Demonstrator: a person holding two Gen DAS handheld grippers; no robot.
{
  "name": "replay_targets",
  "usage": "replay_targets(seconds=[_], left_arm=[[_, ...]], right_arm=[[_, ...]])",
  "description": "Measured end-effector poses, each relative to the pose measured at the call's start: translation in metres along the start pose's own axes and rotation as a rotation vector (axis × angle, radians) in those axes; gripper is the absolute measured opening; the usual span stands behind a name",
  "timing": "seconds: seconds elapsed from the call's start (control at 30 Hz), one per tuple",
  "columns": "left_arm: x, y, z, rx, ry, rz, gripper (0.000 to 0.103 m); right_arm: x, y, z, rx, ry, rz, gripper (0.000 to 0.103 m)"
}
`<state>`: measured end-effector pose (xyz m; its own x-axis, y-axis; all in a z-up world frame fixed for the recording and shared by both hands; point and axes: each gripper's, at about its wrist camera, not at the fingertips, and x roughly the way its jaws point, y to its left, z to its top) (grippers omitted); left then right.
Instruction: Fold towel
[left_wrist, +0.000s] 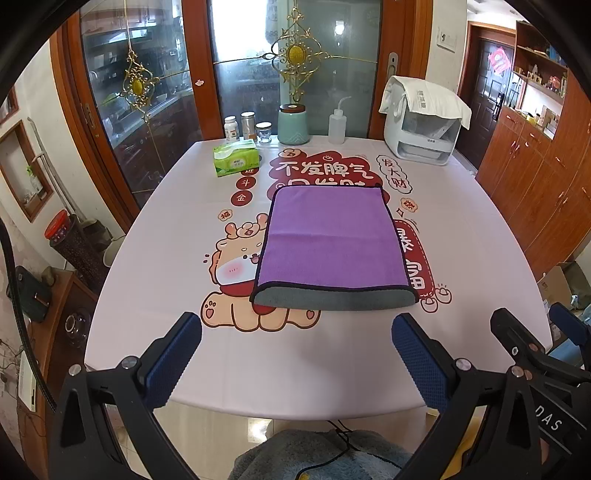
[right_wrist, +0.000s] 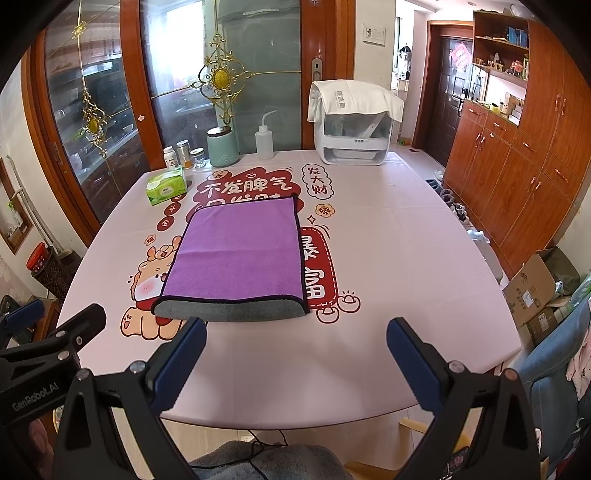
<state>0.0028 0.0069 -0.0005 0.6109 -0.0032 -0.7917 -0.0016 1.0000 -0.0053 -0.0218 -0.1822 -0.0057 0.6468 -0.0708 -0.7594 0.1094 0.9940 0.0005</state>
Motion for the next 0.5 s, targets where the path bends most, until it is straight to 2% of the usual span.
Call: replay_targets(seconds=[0.5], left_arm=[[0.0031, 0.0024, -0.0005, 0.001, 0.009, 0.005, 0.102]], right_arm=[[0.0076, -0.0043, 0.0016, -0.006, 0.002, 0.014, 0.099]])
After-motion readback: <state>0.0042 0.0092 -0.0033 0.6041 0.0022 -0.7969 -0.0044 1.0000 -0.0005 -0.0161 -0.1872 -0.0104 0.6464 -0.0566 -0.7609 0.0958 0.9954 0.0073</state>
